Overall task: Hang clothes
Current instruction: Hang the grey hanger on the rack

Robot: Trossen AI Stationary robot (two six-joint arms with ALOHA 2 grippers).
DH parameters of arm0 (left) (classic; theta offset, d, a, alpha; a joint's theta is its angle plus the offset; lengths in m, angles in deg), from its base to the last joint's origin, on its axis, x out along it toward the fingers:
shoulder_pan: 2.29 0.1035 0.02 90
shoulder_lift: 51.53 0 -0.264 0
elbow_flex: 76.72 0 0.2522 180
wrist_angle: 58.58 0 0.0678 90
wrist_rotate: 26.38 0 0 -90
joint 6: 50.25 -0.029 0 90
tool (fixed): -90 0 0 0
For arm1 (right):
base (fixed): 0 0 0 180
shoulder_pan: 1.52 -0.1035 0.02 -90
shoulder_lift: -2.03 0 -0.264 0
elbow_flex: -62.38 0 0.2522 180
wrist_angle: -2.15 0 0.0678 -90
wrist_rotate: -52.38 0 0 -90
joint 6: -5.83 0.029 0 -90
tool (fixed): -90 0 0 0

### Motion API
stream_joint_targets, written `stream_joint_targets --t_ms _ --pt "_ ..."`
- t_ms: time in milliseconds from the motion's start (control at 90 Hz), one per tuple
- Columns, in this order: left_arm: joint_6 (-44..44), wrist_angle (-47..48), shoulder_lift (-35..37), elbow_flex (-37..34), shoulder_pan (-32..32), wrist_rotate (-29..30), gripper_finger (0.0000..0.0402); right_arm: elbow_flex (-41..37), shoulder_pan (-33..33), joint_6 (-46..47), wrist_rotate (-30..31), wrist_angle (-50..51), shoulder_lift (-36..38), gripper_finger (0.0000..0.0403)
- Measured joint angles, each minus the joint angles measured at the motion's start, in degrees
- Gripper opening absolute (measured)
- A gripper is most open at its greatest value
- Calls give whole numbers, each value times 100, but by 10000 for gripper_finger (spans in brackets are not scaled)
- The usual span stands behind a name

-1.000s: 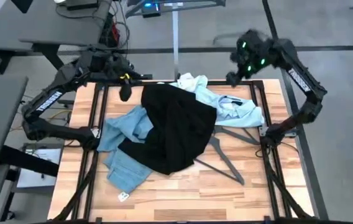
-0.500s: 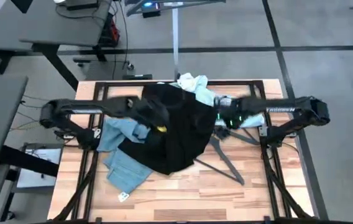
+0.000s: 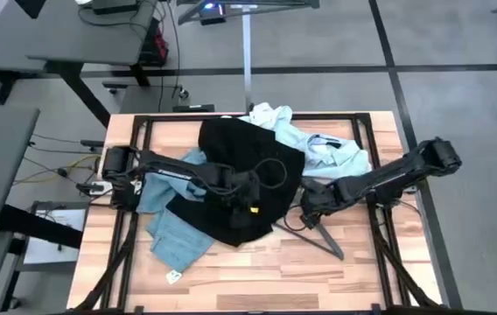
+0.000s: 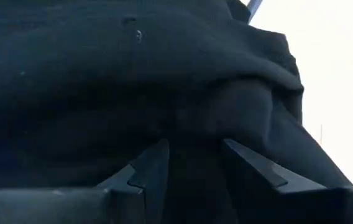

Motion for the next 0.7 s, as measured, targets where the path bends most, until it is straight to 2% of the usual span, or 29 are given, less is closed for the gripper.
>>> stream_joint_targets --t_ms 122,278,378,533,700 --pt "134 -10 -20 1 -9 8 130 11 -67 -86 99 -285 -461 279" --pt "160 -26 -18 3 -22 33 130 188 -184 -78 238 -29 -979 265" --pt "267 15 -18 3 -41 36 130 207 -292 -80 316 97 -1085 210" --pt "315 35 -18 3 -102 40 130 169 -726 477 522 248 -1013 61" --pt "356 256 -18 3 -168 36 130 137 -1386 1151 513 463 -795 56"
